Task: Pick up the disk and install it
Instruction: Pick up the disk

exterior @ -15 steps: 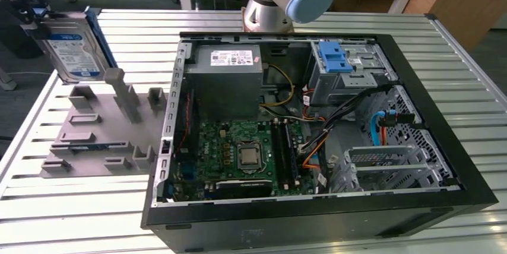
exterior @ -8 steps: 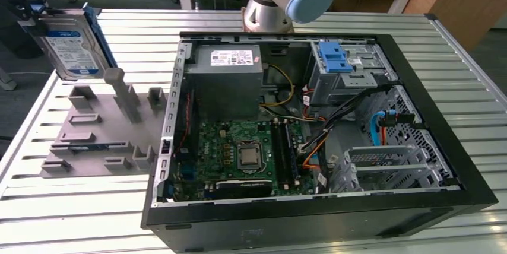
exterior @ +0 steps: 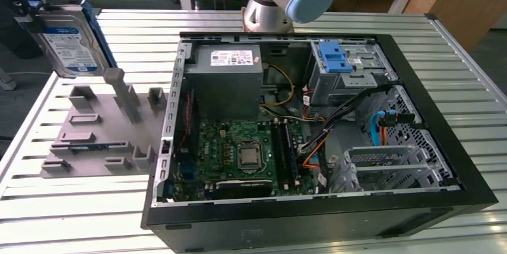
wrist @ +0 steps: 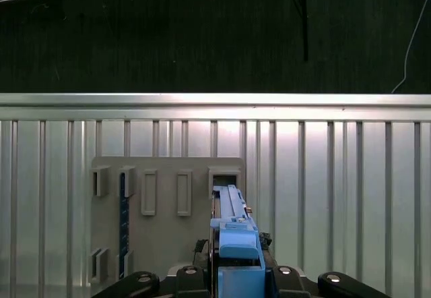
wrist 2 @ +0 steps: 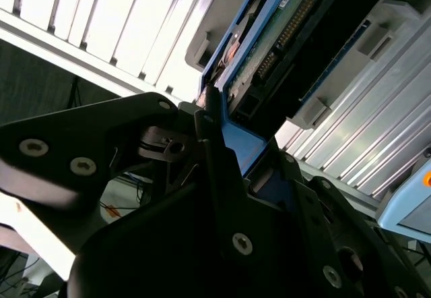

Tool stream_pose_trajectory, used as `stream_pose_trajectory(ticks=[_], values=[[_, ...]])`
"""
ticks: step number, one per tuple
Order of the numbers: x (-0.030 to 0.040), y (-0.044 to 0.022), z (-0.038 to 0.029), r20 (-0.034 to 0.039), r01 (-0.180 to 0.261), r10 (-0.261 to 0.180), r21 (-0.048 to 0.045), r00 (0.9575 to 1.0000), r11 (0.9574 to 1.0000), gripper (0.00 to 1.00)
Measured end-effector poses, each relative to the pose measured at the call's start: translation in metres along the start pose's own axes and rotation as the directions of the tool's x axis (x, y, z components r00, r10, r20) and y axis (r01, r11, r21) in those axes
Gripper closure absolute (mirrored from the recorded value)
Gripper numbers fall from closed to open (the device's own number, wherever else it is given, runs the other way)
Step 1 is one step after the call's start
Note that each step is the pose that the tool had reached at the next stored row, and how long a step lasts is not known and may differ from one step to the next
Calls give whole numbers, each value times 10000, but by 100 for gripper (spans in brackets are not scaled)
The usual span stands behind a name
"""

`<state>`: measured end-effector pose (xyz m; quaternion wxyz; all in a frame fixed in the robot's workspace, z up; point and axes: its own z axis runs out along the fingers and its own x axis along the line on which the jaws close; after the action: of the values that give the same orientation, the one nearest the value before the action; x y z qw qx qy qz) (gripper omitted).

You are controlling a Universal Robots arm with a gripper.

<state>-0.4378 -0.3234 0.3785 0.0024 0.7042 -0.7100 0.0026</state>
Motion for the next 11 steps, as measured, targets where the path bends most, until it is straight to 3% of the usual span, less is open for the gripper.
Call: stream_pose_trajectory(ticks=[11], values=[[1, 0, -86, 0, 0, 0, 0, 10000, 10000, 64]])
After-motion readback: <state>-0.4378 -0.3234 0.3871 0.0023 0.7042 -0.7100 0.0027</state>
